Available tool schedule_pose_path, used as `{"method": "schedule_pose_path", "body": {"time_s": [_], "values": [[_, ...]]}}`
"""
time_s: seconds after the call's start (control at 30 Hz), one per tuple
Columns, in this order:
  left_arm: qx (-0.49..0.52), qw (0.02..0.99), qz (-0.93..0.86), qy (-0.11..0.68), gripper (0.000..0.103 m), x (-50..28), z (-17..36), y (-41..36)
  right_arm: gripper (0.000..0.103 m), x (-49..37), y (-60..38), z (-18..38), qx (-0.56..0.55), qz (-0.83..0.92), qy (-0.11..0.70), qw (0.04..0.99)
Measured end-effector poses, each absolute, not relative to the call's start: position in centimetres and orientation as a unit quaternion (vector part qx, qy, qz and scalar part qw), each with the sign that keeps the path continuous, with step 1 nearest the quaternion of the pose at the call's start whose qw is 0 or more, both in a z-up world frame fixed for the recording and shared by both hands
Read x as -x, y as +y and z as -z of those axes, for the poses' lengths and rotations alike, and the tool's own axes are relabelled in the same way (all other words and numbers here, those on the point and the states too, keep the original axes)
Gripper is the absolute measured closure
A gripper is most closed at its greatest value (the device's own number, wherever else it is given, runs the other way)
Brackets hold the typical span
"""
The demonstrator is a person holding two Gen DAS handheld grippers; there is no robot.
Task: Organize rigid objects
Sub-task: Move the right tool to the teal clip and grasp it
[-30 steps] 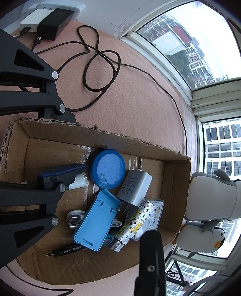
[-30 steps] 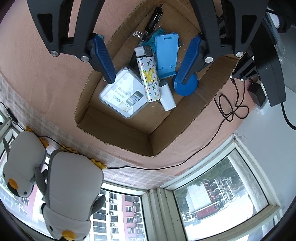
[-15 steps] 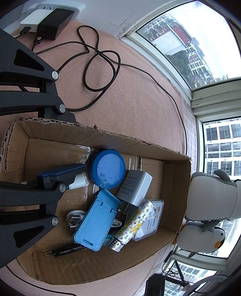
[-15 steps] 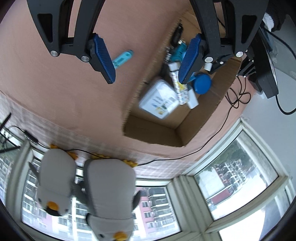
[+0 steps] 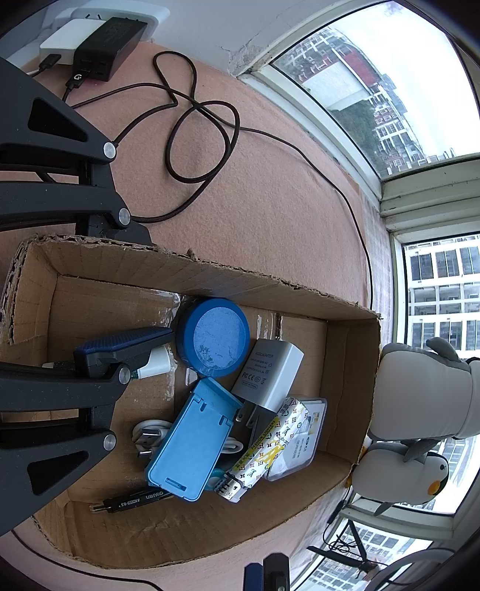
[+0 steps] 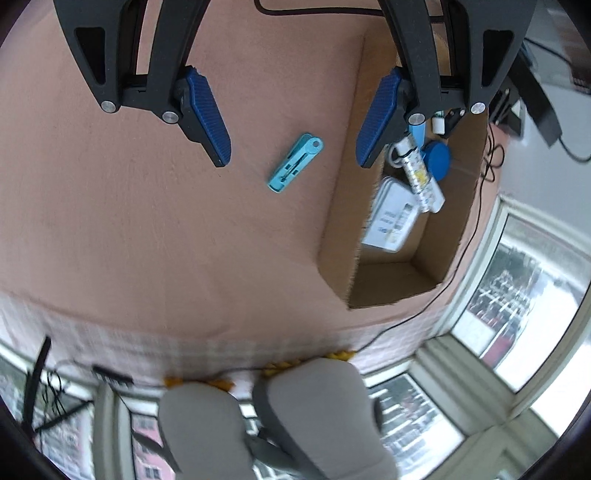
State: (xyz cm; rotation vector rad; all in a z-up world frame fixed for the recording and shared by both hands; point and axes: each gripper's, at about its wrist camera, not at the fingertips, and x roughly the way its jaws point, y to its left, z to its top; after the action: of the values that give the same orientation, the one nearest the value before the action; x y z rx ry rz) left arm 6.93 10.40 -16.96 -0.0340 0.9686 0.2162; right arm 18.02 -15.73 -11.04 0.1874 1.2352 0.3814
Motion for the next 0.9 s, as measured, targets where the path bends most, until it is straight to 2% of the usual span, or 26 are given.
{"method": "schedule_pose_path", "body": {"time_s": [0.13, 0.2, 0.4, 0.83, 0.9], "values": [[0.017, 0.879, -0.104, 0.465, 0.066, -6.9, 17.0, 10.4, 0.055, -19.2, -16.1, 12.2, -0.121, -0.166, 0.594, 0.778], [0.017, 0.879, -0.104, 0.464, 0.066, -6.9, 17.0, 10.4, 0.058, -19.7, -16.2, 12.8, -0.139, -0.165, 0.604, 0.767], [0.017, 0.879, -0.104, 0.464, 0.066, -7.0, 17.0, 10.4, 0.064, -20.6, -15.4, 14.3, -0.142, -0.161, 0.627, 0.749], [0.017, 0.879, -0.104, 0.464, 0.066, -7.0, 17.0, 10.4, 0.070, -20.7, -12.6, 15.8, -0.070, -0.151, 0.643, 0.748], [0.017, 0.879, -0.104, 0.464, 0.066, -7.0, 17.0, 10.4, 0.073, -20.6, -12.3, 15.8, -0.055, -0.150, 0.641, 0.751]]}}
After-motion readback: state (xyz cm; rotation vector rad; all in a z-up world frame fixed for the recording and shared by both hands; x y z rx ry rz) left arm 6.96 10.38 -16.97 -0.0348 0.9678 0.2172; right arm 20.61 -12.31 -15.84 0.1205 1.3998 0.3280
